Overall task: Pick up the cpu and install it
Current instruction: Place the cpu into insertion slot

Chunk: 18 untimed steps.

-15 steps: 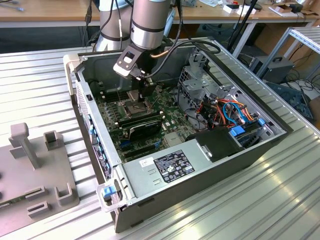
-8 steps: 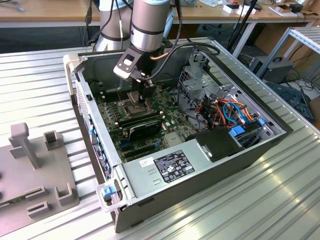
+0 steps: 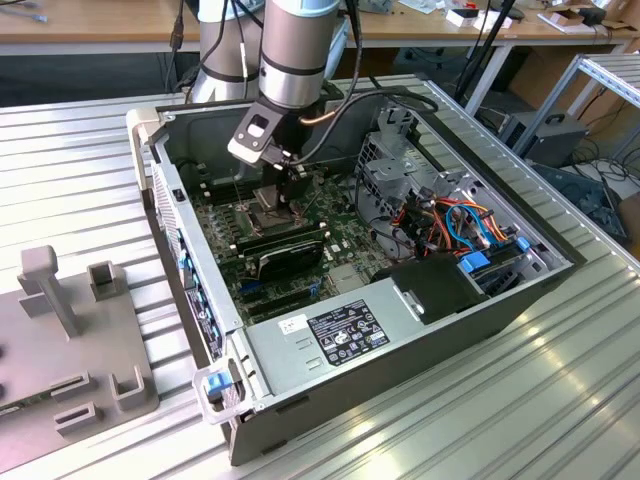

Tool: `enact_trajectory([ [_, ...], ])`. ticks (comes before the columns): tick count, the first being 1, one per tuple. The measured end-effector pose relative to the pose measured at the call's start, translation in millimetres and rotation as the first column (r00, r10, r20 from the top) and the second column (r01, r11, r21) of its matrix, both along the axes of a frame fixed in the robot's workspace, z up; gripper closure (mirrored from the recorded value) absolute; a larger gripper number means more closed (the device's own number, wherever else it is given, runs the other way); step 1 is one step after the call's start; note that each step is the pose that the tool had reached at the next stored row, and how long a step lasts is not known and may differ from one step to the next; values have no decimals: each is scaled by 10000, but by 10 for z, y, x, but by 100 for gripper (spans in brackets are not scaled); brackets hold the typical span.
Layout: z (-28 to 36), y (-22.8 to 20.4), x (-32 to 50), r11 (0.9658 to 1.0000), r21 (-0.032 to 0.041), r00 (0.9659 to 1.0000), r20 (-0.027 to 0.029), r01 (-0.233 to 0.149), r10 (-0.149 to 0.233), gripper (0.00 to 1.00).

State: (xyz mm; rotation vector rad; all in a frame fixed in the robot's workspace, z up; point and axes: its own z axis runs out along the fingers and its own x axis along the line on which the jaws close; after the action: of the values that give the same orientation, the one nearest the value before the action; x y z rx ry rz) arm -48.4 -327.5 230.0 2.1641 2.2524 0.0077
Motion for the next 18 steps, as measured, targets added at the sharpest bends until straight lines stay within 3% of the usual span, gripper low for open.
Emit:
enact_trajectory([
  [6,-106,0,-7,10000,-13,10000,0,-29,29,45],
  [18,-136,0,-7,10000,-13,10000,0,-30,30,45],
])
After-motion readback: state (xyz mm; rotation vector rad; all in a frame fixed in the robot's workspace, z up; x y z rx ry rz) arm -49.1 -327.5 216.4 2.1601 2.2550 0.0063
